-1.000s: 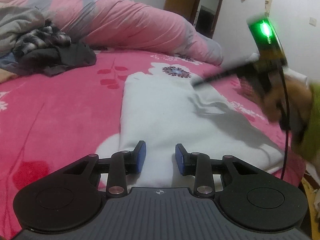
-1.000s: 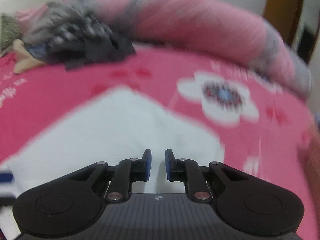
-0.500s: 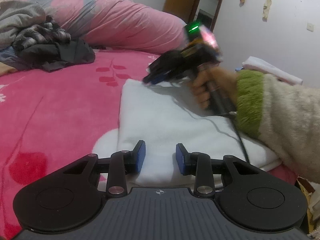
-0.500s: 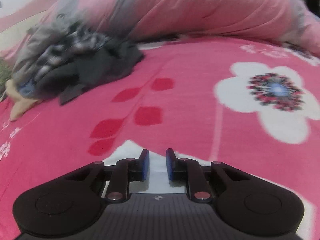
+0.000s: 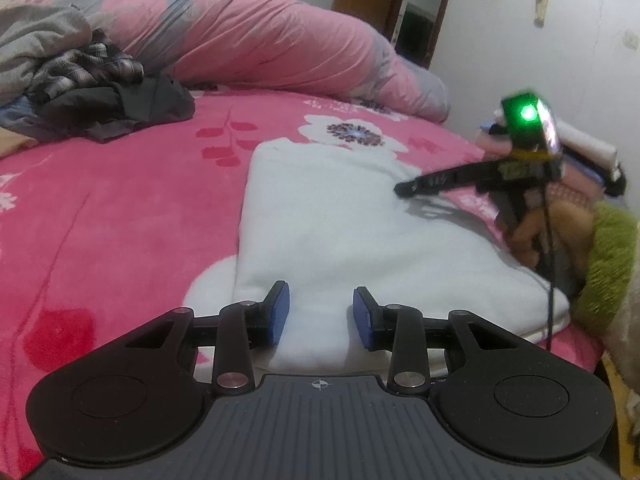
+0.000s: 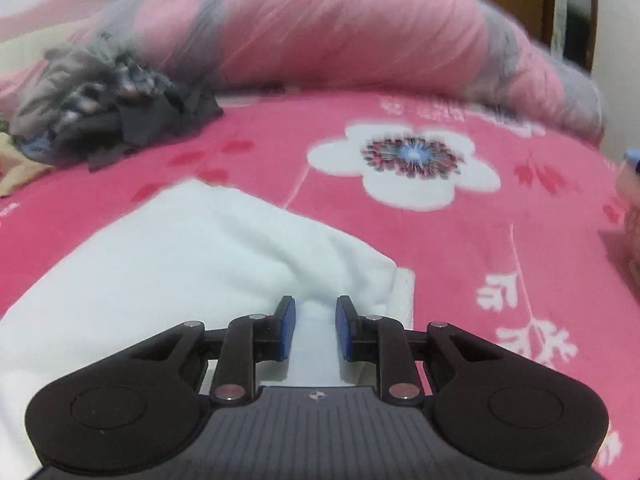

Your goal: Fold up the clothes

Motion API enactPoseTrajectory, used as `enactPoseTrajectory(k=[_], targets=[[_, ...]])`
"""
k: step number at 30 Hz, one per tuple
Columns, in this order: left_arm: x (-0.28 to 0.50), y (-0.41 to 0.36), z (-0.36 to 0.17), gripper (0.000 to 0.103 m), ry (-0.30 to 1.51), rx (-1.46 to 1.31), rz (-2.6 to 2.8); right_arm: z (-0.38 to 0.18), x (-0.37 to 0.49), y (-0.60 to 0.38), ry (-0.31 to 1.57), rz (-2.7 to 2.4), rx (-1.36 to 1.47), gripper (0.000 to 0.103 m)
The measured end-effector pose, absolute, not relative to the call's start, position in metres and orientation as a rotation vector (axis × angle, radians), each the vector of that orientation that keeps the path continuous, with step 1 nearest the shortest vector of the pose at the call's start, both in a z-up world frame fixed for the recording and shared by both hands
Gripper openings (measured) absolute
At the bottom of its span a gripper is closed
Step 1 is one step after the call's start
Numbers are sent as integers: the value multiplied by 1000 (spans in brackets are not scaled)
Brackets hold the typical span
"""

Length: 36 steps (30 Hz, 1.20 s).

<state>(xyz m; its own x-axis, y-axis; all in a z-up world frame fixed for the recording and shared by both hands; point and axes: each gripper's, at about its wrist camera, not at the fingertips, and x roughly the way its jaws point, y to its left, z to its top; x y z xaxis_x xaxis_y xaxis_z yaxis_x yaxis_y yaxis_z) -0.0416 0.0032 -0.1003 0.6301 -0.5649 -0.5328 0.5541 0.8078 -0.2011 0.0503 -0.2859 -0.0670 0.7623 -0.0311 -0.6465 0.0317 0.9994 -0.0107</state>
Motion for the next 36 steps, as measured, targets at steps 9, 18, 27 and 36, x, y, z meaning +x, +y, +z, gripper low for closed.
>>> enactPoseTrajectory(k=[9,18,27,36], targets=[[-43,-5,-97,36,643,26,-604,-3,-16,-261,572,75,95,24],[-44,-10,-87,37,635,83,-590,-69,-17,-258,723,33,91,29],[-32,-25,-81,37,683,134,-557,-75,-32,-258,672,39,104,30],[-28,-40,-80,41,748,201,-519,-74,-38,-254,651,27,89,30]])
